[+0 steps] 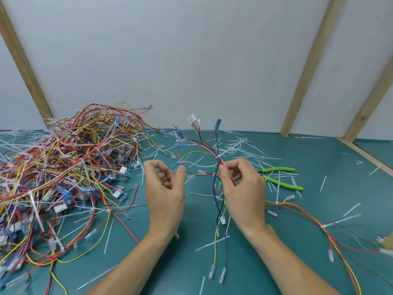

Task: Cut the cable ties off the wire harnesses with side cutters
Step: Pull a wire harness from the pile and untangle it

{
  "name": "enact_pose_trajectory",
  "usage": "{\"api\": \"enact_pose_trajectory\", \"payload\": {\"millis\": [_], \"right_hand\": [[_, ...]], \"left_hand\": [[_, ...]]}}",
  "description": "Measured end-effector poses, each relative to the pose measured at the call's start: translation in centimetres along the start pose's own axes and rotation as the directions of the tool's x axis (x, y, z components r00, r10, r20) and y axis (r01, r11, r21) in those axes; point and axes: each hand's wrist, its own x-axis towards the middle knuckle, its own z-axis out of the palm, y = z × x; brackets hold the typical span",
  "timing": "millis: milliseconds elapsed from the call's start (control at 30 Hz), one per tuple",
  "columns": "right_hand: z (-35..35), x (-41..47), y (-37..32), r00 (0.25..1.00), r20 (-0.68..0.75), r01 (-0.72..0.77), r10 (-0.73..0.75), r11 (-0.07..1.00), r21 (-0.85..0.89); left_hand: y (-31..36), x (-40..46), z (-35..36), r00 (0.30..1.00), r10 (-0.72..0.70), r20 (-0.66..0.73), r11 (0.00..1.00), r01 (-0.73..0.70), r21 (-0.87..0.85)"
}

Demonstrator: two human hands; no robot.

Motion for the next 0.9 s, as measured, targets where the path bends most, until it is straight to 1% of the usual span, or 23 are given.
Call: {"api": "enact_pose_trajectory", "payload": {"millis": [67, 100, 167, 233, 267, 333, 367, 433, 533, 633, 700, 800, 867, 900], "right_hand": [[0.0, 0.0, 0.0, 1.0, -0.014, -0.021, 0.021, 1.0, 0.012], [0.0, 0.1, 0.0, 0.999, -0.023, -0.026, 0.026, 1.0, 0.017], [0.0, 0.1, 0.0, 0.999, -0.037, -0.015, 0.016, 1.0, 0.018], [0.0, 0.0, -0.1, 0.999, -0.038, 0.022, -0.023, 1.0, -0.007], [0.0, -0.1, -0.2, 0.998, -0.03, 0.048, -0.049, 0.999, -0.026], [0.2, -0.3, -0.4, 0.995, -0.004, 0.1, -0.1, 0.993, -0.061], [0.3, -0.4, -0.6, 0.992, 0.014, 0.125, -0.124, 0.989, -0.073], [0.5, -0.5, -0.7, 0.984, 0.075, 0.167, -0.162, 0.983, -0.071], [0.6, -0.6, -0.9, 0.961, 0.199, 0.207, -0.191, 0.976, -0.064], [0.5, -0.9, -1.3, 0.919, 0.328, 0.246, -0.216, 0.968, -0.052], [0.2, -0.9, -1.5, 0.892, 0.397, 0.246, -0.217, 0.969, -0.025], [-0.4, -0.7, -1.5, 0.877, 0.445, 0.194, -0.183, 0.981, 0.02], [-0.5, -0.7, -1.5, 0.89, 0.431, 0.143, -0.149, 0.989, 0.045], [-0.4, -0.8, -1.6, 0.904, 0.402, 0.131, -0.144, 0.99, 0.061]], "left_hand": [[0.7, -0.2, 0.0, 0.999, 0.028, -0.02, 0.999, -0.029, -0.021], [0.8, -0.3, 0.0, 0.999, 0.036, -0.002, 0.999, -0.036, -0.027], [0.5, -0.5, 0.2, 0.993, 0.04, 0.115, 0.999, -0.043, 0.023], [0.0, -1.1, 0.6, 0.961, -0.002, 0.276, 0.997, -0.02, 0.077], [-0.2, -1.5, 0.8, 0.94, -0.03, 0.339, 0.997, 0.004, 0.075], [-0.4, -1.9, 1.2, 0.906, -0.057, 0.42, 0.998, 0.039, 0.052], [-0.5, -2.0, 1.2, 0.897, -0.054, 0.438, 0.998, 0.038, 0.045], [-0.7, -1.6, 1.1, 0.904, -0.052, 0.425, 0.998, 0.037, 0.045], [-1.2, -0.9, 0.9, 0.931, -0.111, 0.349, 0.994, 0.104, 0.038], [-1.6, -0.4, 0.8, 0.942, -0.17, 0.29, 0.985, 0.161, 0.054], [-1.8, -0.1, 0.5, 0.94, -0.205, 0.272, 0.979, 0.193, 0.07], [-2.1, 0.5, 0.3, 0.934, -0.264, 0.242, 0.964, 0.259, 0.05], [-2.1, 0.7, 0.3, 0.928, -0.301, 0.218, 0.953, 0.302, 0.028], [-2.1, 0.8, 0.3, 0.924, -0.32, 0.208, 0.946, 0.323, 0.018]]}}
